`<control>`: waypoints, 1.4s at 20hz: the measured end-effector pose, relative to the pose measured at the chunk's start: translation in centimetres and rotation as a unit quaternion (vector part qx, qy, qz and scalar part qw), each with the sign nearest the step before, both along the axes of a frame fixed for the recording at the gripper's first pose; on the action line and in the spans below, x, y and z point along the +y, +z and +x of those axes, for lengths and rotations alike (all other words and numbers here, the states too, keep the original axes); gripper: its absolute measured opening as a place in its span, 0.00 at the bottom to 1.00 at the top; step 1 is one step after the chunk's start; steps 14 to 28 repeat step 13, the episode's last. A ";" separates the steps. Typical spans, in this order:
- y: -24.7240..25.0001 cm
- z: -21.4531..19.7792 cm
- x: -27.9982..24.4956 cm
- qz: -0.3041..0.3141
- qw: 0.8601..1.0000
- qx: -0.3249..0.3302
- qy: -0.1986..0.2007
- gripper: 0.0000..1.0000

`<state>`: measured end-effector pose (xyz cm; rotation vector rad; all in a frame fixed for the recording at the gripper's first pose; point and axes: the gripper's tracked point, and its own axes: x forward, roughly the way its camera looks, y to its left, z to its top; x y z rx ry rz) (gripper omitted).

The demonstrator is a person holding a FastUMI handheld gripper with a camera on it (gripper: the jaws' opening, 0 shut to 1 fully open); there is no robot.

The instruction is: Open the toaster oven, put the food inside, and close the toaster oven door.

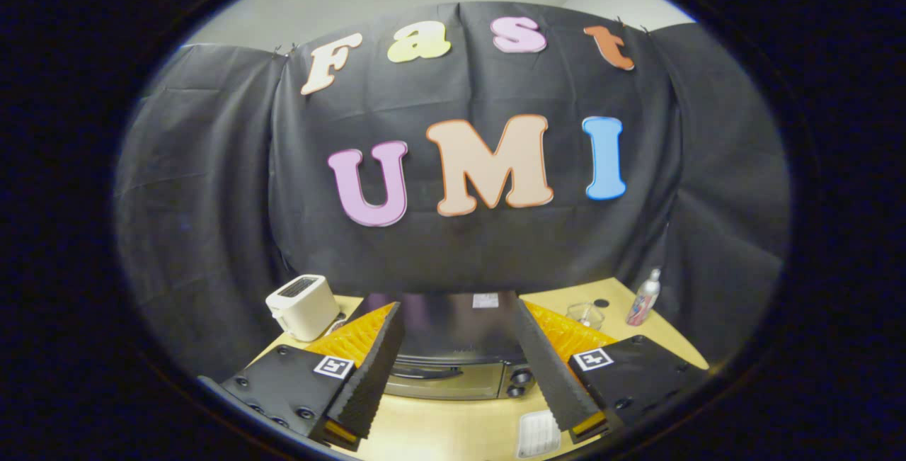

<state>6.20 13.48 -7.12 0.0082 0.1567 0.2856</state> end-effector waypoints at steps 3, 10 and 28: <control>2.5 -1.2 -2.3 0.001 0.999 -0.021 -0.029 0.96; 3.9 -3.8 -7.5 -0.005 0.996 -0.024 -0.091 0.96; 4.4 -3.9 -8.7 -0.001 0.994 -0.021 -0.106 0.96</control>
